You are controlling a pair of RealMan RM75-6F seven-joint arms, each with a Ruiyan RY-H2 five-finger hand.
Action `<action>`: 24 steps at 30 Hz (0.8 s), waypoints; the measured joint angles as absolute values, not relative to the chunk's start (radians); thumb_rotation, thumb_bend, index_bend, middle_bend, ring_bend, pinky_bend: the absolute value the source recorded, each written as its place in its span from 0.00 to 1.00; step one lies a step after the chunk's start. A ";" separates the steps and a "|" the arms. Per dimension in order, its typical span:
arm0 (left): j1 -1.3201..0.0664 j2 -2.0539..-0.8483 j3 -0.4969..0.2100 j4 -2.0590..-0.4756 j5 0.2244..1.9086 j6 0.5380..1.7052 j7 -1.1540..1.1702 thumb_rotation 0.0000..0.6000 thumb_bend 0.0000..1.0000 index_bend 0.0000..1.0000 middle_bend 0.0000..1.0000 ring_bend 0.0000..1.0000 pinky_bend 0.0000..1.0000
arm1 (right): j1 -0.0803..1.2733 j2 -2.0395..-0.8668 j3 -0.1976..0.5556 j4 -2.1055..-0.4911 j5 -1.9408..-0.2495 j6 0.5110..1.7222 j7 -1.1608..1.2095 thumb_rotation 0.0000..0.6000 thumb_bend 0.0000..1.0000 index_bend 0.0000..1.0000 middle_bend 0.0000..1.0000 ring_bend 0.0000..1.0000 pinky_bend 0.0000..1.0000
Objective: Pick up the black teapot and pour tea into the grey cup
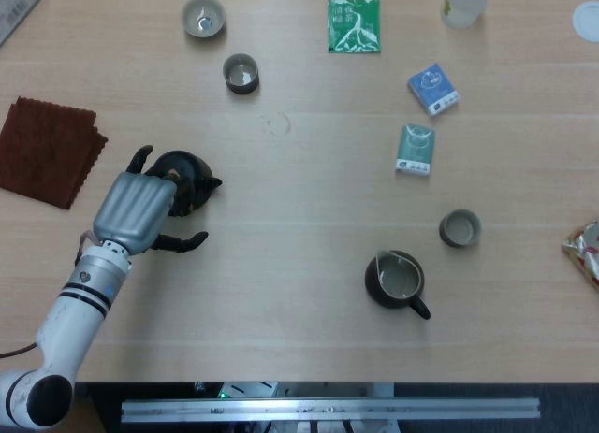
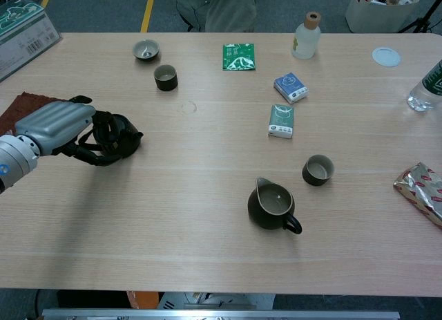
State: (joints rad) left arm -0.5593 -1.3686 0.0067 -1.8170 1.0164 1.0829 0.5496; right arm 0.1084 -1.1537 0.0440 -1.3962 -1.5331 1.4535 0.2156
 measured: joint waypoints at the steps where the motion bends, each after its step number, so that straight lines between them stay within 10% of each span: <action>1: -0.560 -1.368 0.007 -1.816 1.016 1.082 0.551 0.54 0.20 0.35 0.41 0.29 0.00 | 0.108 -1.154 0.044 -1.397 -1.533 1.454 0.215 1.00 0.35 0.32 0.32 0.21 0.23; 24: -0.552 -1.366 0.030 -1.797 1.011 1.071 0.555 0.55 0.20 0.35 0.42 0.29 0.00 | 0.106 -1.153 0.043 -1.399 -1.534 1.454 0.211 1.00 0.35 0.32 0.32 0.21 0.22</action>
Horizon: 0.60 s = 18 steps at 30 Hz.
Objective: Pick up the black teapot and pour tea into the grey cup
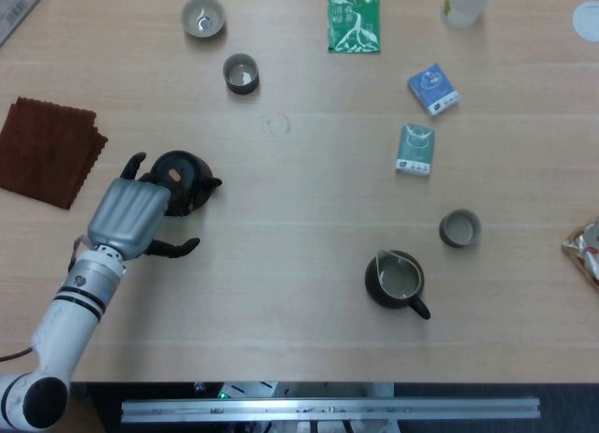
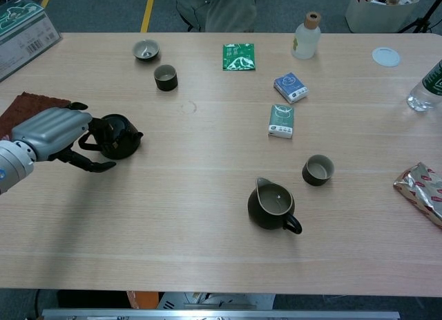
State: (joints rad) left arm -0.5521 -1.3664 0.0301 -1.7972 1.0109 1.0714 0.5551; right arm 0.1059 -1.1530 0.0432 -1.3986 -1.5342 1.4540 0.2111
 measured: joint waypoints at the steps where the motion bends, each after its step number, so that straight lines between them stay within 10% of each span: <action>1: -0.551 -1.366 0.031 -1.798 1.011 1.071 0.555 0.56 0.20 0.35 0.42 0.29 0.00 | 0.106 -1.153 0.043 -1.399 -1.535 1.454 0.211 1.00 0.35 0.32 0.32 0.21 0.22; 18: -0.544 -1.378 0.046 -1.793 1.016 1.061 0.552 0.55 0.20 0.37 0.43 0.29 0.00 | 0.105 -1.152 0.044 -1.401 -1.532 1.454 0.209 1.00 0.35 0.32 0.32 0.21 0.22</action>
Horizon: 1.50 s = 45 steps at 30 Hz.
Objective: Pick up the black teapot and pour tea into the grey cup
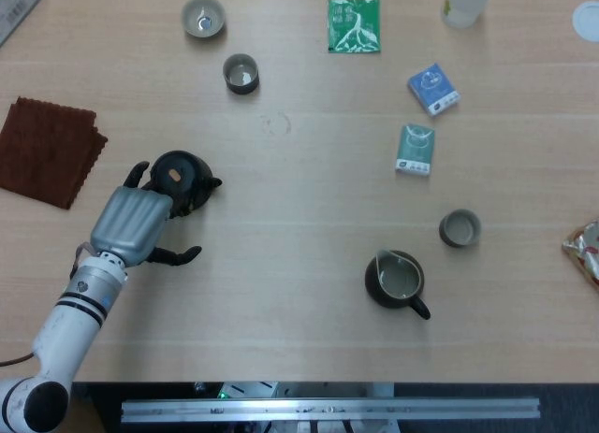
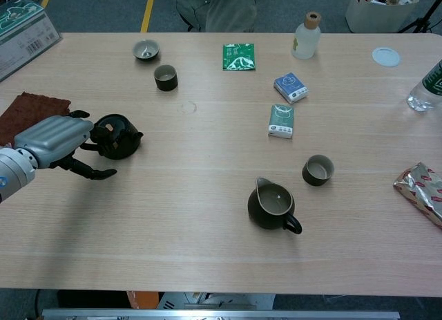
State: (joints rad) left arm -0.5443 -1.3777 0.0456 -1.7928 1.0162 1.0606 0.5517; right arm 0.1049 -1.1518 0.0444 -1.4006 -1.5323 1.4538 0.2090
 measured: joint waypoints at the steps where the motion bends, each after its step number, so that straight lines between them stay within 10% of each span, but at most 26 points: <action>1: -0.544 -1.378 0.045 -1.793 1.016 1.060 0.551 0.55 0.20 0.38 0.43 0.29 0.00 | 0.105 -1.152 0.044 -1.400 -1.532 1.454 0.209 1.00 0.35 0.32 0.32 0.21 0.22; 21: -0.539 -1.392 0.048 -1.767 1.008 1.038 0.519 0.55 0.20 0.44 0.51 0.36 0.00 | 0.101 -1.149 0.046 -1.410 -1.529 1.458 0.202 1.00 0.35 0.32 0.32 0.21 0.22; 35: -0.525 -1.431 0.023 -1.694 1.049 1.034 0.422 0.57 0.20 0.66 0.75 0.53 0.00 | 0.097 -1.145 0.051 -1.421 -1.524 1.464 0.194 1.00 0.35 0.32 0.32 0.21 0.22; 45: -0.526 -1.439 -0.006 -1.670 1.061 1.020 0.364 0.37 0.19 0.77 0.85 0.63 0.00 | 0.095 -1.145 0.055 -1.425 -1.521 1.468 0.192 1.00 0.35 0.32 0.32 0.21 0.23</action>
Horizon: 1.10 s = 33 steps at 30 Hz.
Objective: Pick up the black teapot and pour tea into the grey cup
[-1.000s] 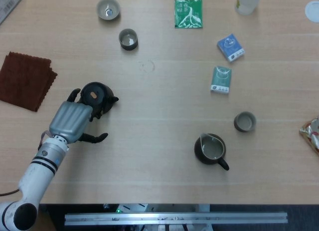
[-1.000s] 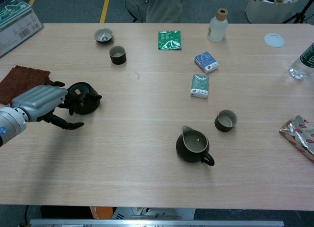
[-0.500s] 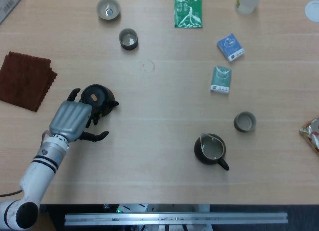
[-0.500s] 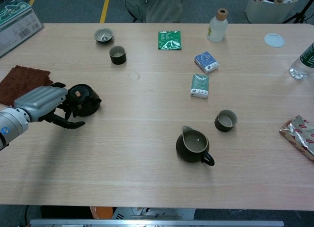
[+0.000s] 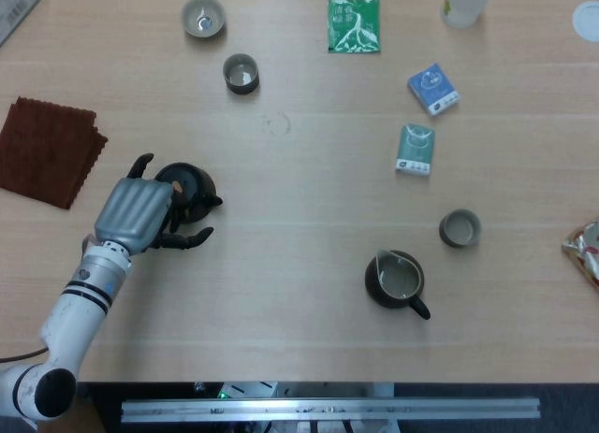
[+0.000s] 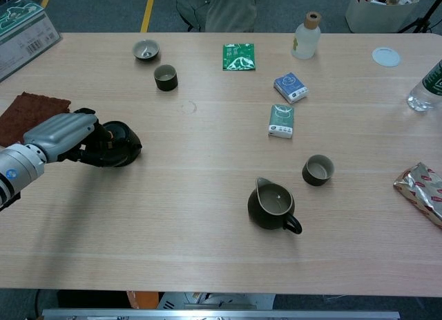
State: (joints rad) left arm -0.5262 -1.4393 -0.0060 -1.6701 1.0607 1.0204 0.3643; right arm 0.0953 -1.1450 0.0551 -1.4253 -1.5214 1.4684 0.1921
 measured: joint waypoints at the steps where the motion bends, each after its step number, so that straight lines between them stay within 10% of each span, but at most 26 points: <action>1: -0.525 -1.441 -0.009 -1.667 1.062 1.022 0.358 0.37 0.19 0.79 0.86 0.64 0.00 | 0.095 -1.145 0.055 -1.426 -1.521 1.469 0.192 1.00 0.35 0.32 0.32 0.21 0.23; 33: -0.475 -1.423 -0.140 -1.609 1.039 1.153 0.272 0.40 0.20 0.94 1.00 0.80 0.00 | 0.104 -1.148 0.060 -1.446 -1.537 1.476 0.179 1.00 0.35 0.32 0.32 0.21 0.22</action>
